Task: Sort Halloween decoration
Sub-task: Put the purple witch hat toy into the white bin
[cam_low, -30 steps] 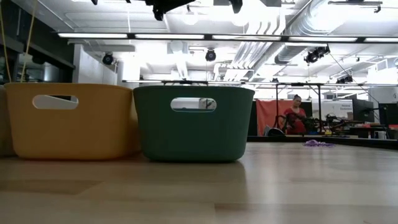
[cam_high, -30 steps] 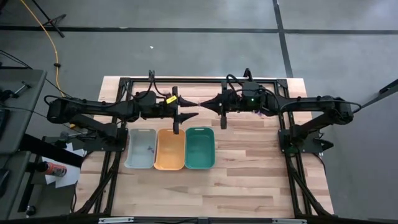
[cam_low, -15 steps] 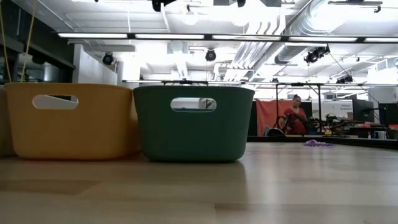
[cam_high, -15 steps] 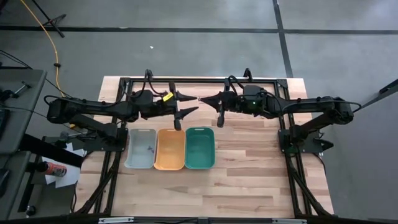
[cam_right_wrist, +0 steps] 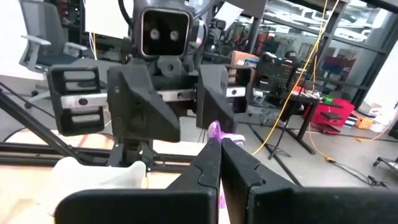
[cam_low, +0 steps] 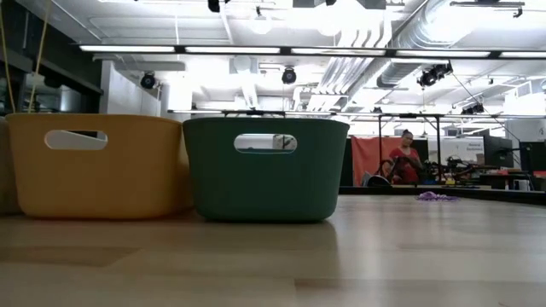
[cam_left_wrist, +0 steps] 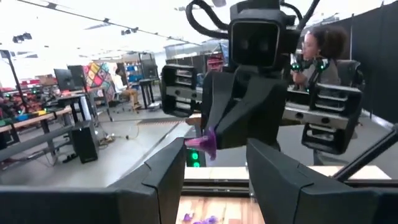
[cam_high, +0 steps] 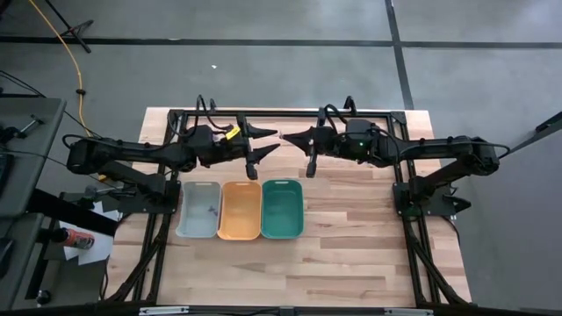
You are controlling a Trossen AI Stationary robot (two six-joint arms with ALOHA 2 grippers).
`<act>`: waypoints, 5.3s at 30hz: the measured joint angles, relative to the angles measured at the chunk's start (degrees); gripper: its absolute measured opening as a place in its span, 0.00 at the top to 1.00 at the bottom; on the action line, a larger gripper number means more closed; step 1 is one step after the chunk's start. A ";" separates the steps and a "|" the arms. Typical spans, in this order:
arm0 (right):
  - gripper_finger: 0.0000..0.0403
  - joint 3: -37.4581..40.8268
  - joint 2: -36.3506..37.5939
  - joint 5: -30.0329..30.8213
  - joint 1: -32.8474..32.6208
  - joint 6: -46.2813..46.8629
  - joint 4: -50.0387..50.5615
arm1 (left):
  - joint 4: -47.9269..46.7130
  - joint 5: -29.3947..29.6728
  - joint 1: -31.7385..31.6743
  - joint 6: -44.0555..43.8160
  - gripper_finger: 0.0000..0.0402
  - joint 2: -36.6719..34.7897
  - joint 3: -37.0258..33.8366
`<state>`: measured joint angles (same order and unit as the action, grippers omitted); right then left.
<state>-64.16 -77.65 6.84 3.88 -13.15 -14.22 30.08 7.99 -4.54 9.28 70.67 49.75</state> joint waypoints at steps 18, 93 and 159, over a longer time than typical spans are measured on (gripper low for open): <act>1.00 0.00 0.00 -0.08 0.24 0.20 -1.41 | 4.13 0.28 -1.13 0.28 0.70 1.99 -0.02; 0.52 0.07 5.84 19.59 6.67 5.68 24.50 | -92.93 -2.97 29.73 -70.25 0.98 -14.46 -10.14; 0.55 0.12 6.33 13.26 24.08 47.81 67.28 | -31.89 -10.21 -12.98 -17.71 0.61 -13.32 6.54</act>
<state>-64.05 -71.32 20.10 27.95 34.67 53.06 -1.80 -2.22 -17.52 -8.43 57.34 56.29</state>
